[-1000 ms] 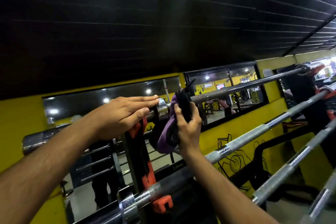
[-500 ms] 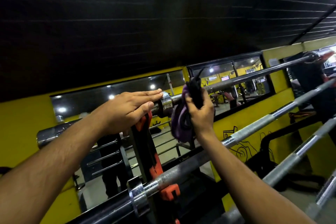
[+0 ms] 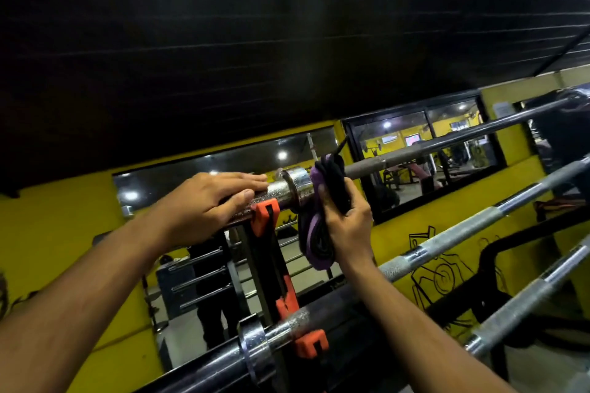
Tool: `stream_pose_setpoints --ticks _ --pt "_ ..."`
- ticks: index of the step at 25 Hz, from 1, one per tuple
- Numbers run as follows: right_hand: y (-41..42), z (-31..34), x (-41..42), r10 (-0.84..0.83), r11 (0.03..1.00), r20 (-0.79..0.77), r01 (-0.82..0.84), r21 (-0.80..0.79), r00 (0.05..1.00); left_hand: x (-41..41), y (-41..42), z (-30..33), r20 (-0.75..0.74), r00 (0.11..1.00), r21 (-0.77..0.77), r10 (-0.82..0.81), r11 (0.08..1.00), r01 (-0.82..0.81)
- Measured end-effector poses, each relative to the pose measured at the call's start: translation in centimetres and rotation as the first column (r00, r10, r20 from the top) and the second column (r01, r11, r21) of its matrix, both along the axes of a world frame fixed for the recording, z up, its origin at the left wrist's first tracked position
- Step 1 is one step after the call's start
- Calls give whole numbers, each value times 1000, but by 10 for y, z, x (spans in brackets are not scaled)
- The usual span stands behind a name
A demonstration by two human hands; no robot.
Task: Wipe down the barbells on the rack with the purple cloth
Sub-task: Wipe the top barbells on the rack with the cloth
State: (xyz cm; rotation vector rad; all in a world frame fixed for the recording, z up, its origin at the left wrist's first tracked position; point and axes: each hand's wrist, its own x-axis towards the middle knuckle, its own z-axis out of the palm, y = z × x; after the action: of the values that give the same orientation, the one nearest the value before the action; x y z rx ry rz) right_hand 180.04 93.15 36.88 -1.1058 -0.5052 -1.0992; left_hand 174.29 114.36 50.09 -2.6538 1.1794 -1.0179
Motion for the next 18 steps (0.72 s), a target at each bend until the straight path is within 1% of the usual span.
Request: stream_pose_setpoints --ticks 2,5,6,8,10,11,12,13,14,15,16,17,18 --pt "0 -4 2 24 1000 16 -23 -19 1000 0 9 -3 23 1000 -12 9 1000 -9" --pt "2 -11 -2 128 990 46 -125 -58 991 -1 6 -6 7 1000 -46 3 999 -3" --pt "-1 -11 -3 129 989 43 -126 -75 991 -2 5 -6 8 1000 -44 7 999 -6" --pt "-12 -9 7 82 987 -43 -88 -136 996 -4 4 -6 21 1000 -38 11 999 -10" --pt "-20 -12 17 31 974 -211 -76 -211 977 -4 5 -7 14 1000 -42 13 999 -13" --pt "-22 -14 18 -12 972 -280 -55 -229 960 -4 5 -7 10 1000 -37 17 999 -17" --pt "-24 -16 16 -43 979 -307 -22 -202 951 -5 4 -6 6 1000 -26 24 999 -24" --pt "-25 -18 8 -50 992 -292 14 -124 955 -6 5 -4 -2 1000 -12 31 999 -31" --pt "-27 -17 -5 -14 1000 -220 13 -6 975 -8 6 -2 -20 999 -4 35 999 -35" --pt "-28 -12 -19 11 996 -98 -2 87 995 -9 9 0 -41 999 3 32 999 -32" --pt "-27 -4 -34 -23 995 47 18 93 999 -10 12 2 -65 997 9 31 999 -31" --pt "-23 6 -40 -128 992 161 127 19 979 -12 16 4 -90 996 5 30 1000 -30" --pt "-17 17 -41 -253 952 236 285 -113 938 -13 21 5 -102 994 -8 28 1000 -29"
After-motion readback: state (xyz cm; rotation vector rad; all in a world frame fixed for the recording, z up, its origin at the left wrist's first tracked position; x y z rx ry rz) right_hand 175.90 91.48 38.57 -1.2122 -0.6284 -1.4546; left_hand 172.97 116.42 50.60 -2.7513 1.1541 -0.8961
